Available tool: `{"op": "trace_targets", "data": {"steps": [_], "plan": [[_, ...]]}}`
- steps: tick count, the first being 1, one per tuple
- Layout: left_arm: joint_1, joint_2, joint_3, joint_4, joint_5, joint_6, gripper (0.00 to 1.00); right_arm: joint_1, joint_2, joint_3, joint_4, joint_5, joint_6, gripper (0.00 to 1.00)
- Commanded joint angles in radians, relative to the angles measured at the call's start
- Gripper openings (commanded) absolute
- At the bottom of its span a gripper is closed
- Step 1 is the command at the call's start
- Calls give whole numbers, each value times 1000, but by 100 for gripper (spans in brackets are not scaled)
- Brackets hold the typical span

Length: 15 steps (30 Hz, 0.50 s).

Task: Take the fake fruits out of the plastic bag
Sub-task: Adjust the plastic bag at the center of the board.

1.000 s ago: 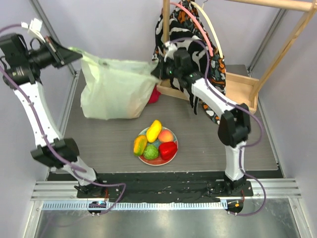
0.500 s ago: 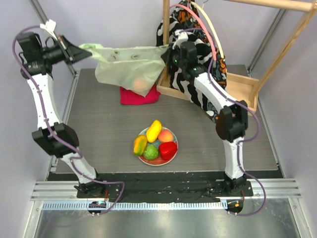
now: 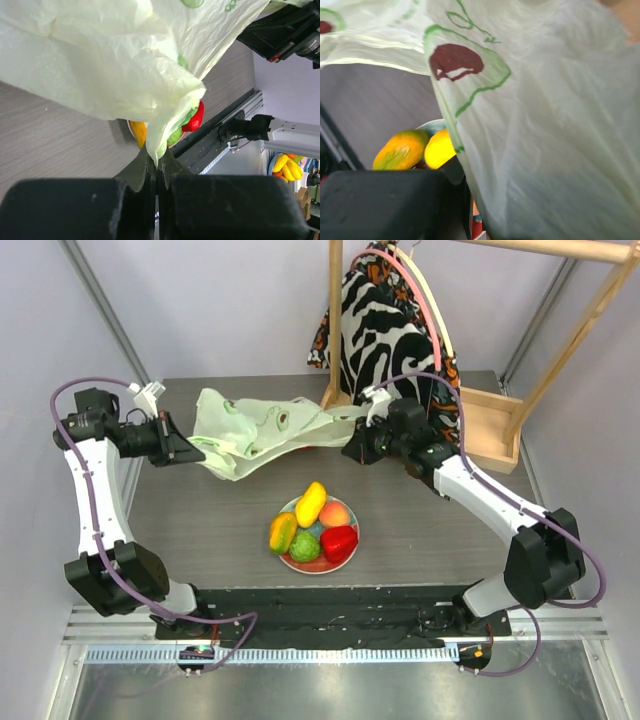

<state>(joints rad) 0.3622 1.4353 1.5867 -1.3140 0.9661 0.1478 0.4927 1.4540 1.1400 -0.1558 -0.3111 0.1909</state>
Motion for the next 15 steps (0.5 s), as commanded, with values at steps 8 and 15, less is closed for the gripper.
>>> {"op": "trace_targets", "data": {"steps": [8, 15], "plan": [[1, -84, 72, -296, 98, 124, 0, 230, 175, 369, -132, -298, -439, 20], [1, -183, 22, -278, 132, 76, 0, 288, 265, 434, -130, -237, -576, 21]]}}
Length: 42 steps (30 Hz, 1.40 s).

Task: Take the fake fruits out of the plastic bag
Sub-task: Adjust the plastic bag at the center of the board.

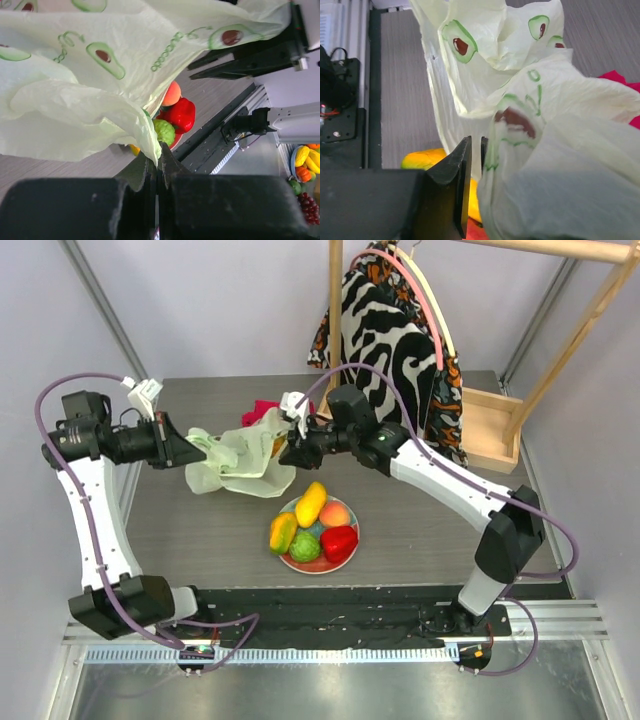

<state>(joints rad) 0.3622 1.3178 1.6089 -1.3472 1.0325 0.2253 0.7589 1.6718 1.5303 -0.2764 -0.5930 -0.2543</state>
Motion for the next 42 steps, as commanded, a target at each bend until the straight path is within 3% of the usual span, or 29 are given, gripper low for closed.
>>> {"op": "trace_targets", "data": {"steps": [1, 3, 5, 6, 7, 8, 9, 10, 11, 14, 17, 21, 24, 27, 31, 32, 35, 36, 42], "plan": [[1, -77, 6, -251, 75, -1, 0, 29, 60, 45, 0, 106, -122, 21], [3, -104, 14, -271, 78, -4, 0, 26, 83, 47, 52, 324, -23, 26], [4, -127, 17, -280, 78, -17, 0, 8, 89, 51, 68, 430, 51, 44], [3, -158, 8, -277, 78, -30, 0, -7, 95, 57, 51, 421, 120, 60], [3, -175, -6, -271, 80, -46, 0, -24, 112, 88, 19, 362, 150, 76], [3, -192, -53, -258, 86, -76, 0, -62, 124, 103, -47, 252, 174, 79], [3, -206, -81, -245, 84, -90, 0, -81, 131, 116, -67, 14, 212, 81], [3, -231, -108, -231, 81, -113, 0, -95, 126, 100, -67, -108, 226, 83], [3, -241, -163, -204, 72, -144, 0, -102, 120, 81, -34, -169, 245, 99], [12, -262, -208, -181, 74, -173, 0, -83, 85, 19, -27, -215, 195, 99], [18, -272, -210, -200, 75, -147, 0, -33, 85, 27, -92, -98, 43, 97], [20, -318, -242, -208, 75, -144, 0, 5, 147, 101, -92, 16, 62, 96], [18, -415, -299, -173, 90, -171, 0, 2, 256, 229, -81, 68, 252, 95], [20, -524, -389, -147, 94, -182, 0, -26, 345, 342, 32, 58, 485, 95], [8, -539, -397, -149, 28, -173, 0, -90, 411, 467, 245, 16, 716, 95], [6, -540, -394, -133, 23, -191, 0, -117, 414, 465, 293, 1, 757, 96], [6, -540, -386, -106, 14, -199, 0, -174, 442, 401, 534, -92, 1098, 98], [6, -539, -383, -104, 11, -199, 0, -176, 447, 401, 505, -108, 1144, 100], [9, -516, -343, -44, 4, -253, 0, -165, 312, 145, 643, -255, 1179, 100]]}}
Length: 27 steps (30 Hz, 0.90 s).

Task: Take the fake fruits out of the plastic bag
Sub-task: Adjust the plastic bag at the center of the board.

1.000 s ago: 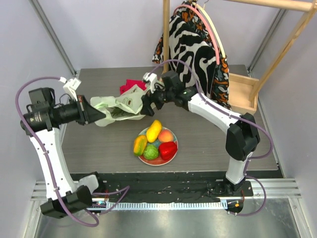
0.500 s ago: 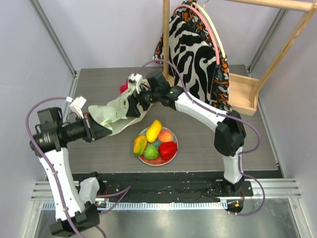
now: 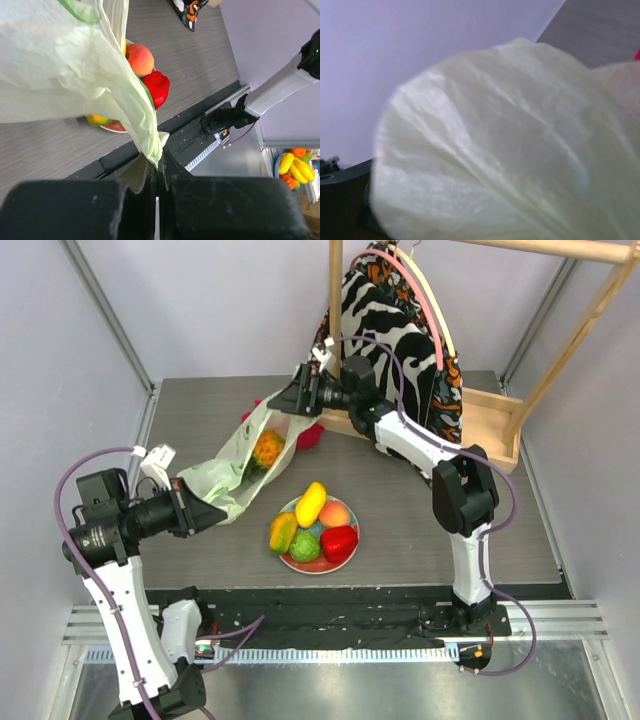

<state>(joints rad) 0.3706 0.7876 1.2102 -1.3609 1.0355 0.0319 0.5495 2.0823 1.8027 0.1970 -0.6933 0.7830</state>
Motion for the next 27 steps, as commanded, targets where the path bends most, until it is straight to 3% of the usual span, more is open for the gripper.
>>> {"op": "trace_targets", "data": {"steps": [1, 8, 15, 19, 27], "plan": [[1, 25, 61, 9, 12, -69, 0, 46, -109, -149, 211, -202, 142, 99], [5, 154, 150, 77, 92, -104, 0, 46, -157, -192, 99, -253, -82, 100], [5, 174, 198, 59, 86, -95, 0, 56, -267, -344, 116, -317, -260, 100], [7, 170, 232, 10, 74, -52, 0, 56, -300, -345, -95, -350, -512, 100], [5, 187, 321, -46, 49, 36, 0, 59, -237, -203, -404, -341, -765, 100]]}}
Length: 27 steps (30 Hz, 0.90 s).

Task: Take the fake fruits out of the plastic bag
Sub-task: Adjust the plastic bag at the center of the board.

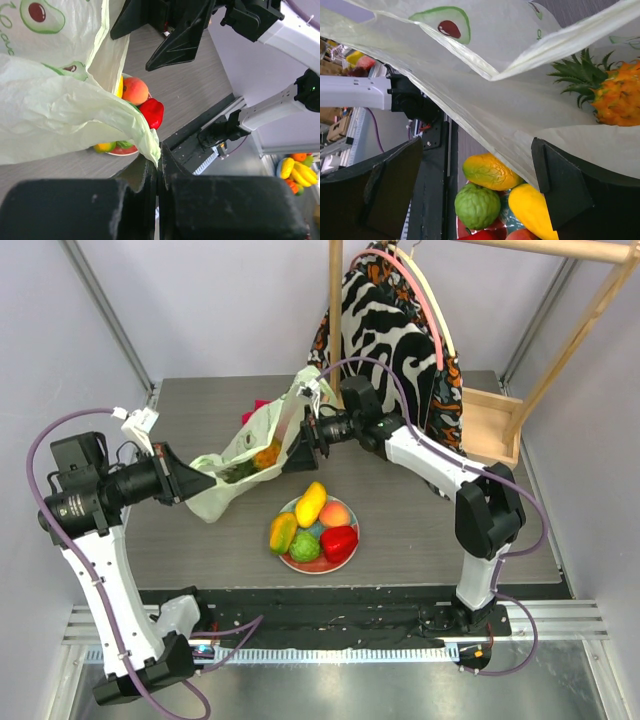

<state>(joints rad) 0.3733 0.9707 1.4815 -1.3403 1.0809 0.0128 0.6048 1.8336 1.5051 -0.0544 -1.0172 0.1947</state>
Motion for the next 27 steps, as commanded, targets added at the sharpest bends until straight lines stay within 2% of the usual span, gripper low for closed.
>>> {"op": "trace_targets", "data": {"steps": [1, 5, 7, 9, 10, 12, 13, 16, 22, 27], "plan": [[4, 2, 51, -77, 1, 70, 0, 4, 12, 99, -151, -8, -176, 99], [4, -15, 31, -99, -7, 96, 0, 3, 7, 119, -105, -4, -158, 89], [3, -30, 16, -106, -13, 105, 0, 4, 12, 153, -107, 0, -161, 75], [3, -43, 10, -112, -15, 105, 0, 4, 13, 181, -114, 37, -179, 67], [3, -47, 7, -114, -13, 108, 0, 4, 18, 188, -128, 52, -189, 57], [3, -53, 3, -120, -16, 111, 0, 16, 29, 222, -165, 138, -288, 45], [3, -53, 5, -122, -16, 115, 0, 21, 53, 237, -221, 172, -323, 32], [3, -63, 7, -125, -24, 113, 0, 49, 98, 308, -349, 262, -458, 17], [3, -67, 7, -129, -19, 115, 0, 84, 144, 331, -444, 391, -613, 13], [4, -87, -15, -178, 14, 138, 0, 142, 189, 337, -398, 456, -741, 23]]}}
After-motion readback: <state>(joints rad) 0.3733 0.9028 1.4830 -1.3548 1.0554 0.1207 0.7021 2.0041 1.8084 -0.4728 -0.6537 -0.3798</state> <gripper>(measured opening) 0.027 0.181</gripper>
